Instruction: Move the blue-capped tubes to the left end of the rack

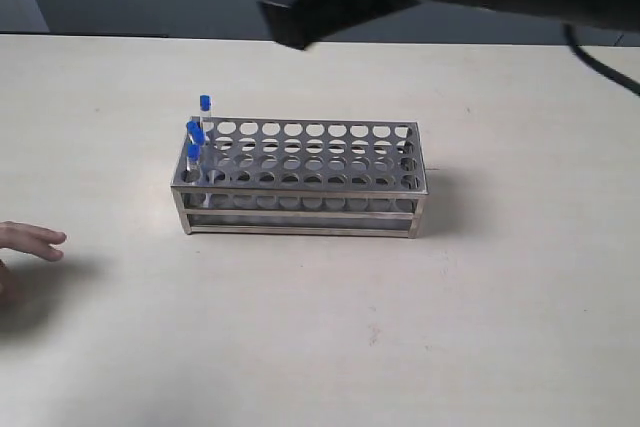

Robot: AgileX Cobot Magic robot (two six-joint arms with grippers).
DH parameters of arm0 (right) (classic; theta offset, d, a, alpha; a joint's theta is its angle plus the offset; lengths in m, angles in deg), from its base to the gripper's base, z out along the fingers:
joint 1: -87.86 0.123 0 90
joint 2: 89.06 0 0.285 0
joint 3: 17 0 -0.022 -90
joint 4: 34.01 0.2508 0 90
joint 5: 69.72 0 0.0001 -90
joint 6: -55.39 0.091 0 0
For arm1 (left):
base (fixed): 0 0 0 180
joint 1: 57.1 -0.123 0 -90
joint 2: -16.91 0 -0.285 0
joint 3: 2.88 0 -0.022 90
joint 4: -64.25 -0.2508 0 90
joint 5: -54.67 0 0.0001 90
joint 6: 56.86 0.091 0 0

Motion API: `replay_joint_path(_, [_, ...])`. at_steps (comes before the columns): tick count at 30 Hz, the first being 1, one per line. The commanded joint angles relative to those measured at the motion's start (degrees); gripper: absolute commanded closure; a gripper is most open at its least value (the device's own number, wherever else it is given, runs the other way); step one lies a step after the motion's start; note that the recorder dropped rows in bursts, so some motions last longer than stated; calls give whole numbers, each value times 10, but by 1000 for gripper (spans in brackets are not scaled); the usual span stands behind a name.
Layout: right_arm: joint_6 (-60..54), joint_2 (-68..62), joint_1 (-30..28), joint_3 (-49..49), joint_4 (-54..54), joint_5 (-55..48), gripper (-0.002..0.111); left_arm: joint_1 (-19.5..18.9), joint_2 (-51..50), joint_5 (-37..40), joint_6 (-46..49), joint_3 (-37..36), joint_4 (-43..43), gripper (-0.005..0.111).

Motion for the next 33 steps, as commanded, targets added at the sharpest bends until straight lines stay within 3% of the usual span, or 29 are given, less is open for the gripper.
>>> replay_joint_path(1, [38, 144, -17, -107, 3, -17, 109, 2, -2, -4, 0, 3, 3, 106])
replay_joint_path(6, [87, 326, -100, -245, -45, -44, 109, 2, -2, -4, 0, 3, 3, 106])
replay_joint_path(9, [84, 400, -140, -294, -105, -149, 109, 2, -2, -4, 0, 3, 3, 106])
replay_joint_path(14, [188, 487, -155, -303, -94, -298, 109, 2, -2, -4, 0, 3, 3, 106])
replay_joint_path(23, [196, 549, -162, -309, -152, -317, 109, 2, -2, -4, 0, 3, 3, 106])
replay_joint_path(26, [196, 583, -227, -335, -159, -284, 109, 2, -2, -4, 0, 3, 3, 106])
replay_joint_path(33, [206, 695, -459, -421, -94, -244, 109, 2, -2, -4, 0, 3, 3, 106])
